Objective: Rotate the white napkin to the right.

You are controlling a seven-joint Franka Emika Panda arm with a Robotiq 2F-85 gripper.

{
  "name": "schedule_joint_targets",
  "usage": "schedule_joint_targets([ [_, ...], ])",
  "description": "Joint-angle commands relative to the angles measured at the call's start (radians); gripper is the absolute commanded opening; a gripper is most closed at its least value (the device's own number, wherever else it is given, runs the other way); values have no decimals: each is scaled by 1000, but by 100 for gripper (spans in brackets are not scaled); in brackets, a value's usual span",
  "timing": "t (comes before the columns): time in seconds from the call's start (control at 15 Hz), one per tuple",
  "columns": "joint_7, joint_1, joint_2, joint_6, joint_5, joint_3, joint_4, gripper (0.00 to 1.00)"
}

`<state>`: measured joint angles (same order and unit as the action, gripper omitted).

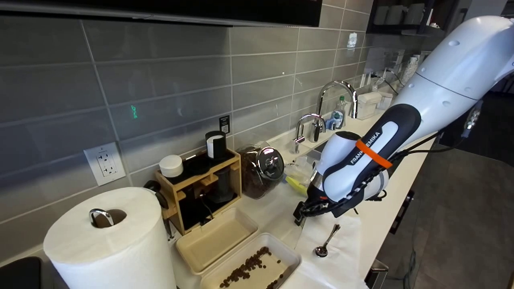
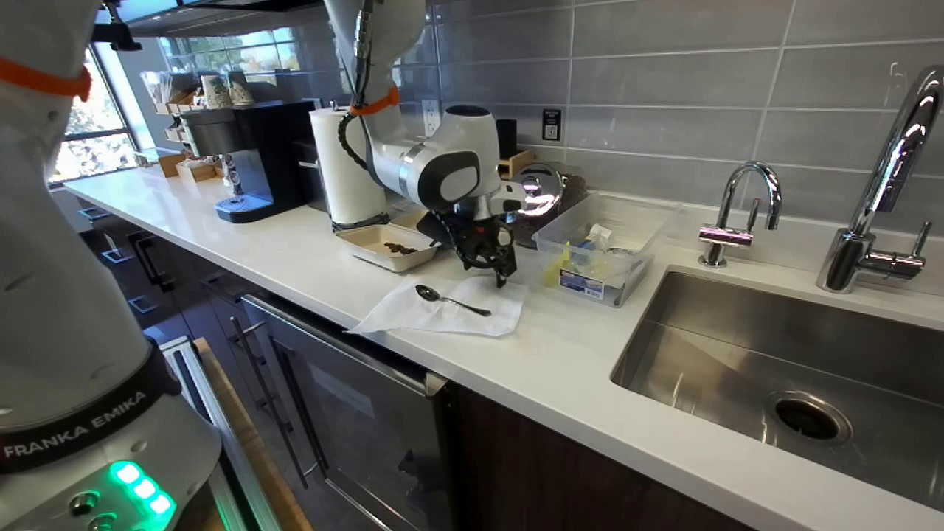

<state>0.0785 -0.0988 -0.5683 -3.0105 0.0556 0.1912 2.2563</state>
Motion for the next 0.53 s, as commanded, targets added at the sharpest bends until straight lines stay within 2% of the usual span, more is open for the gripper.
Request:
schedule_joint_targets([
  [0.0, 74, 7, 65, 9, -52, -25, 40, 100],
  [0.27, 119, 72, 90, 31, -157, -113, 59, 100],
  [0.47, 107, 136, 95, 40, -225, -178, 74, 100],
])
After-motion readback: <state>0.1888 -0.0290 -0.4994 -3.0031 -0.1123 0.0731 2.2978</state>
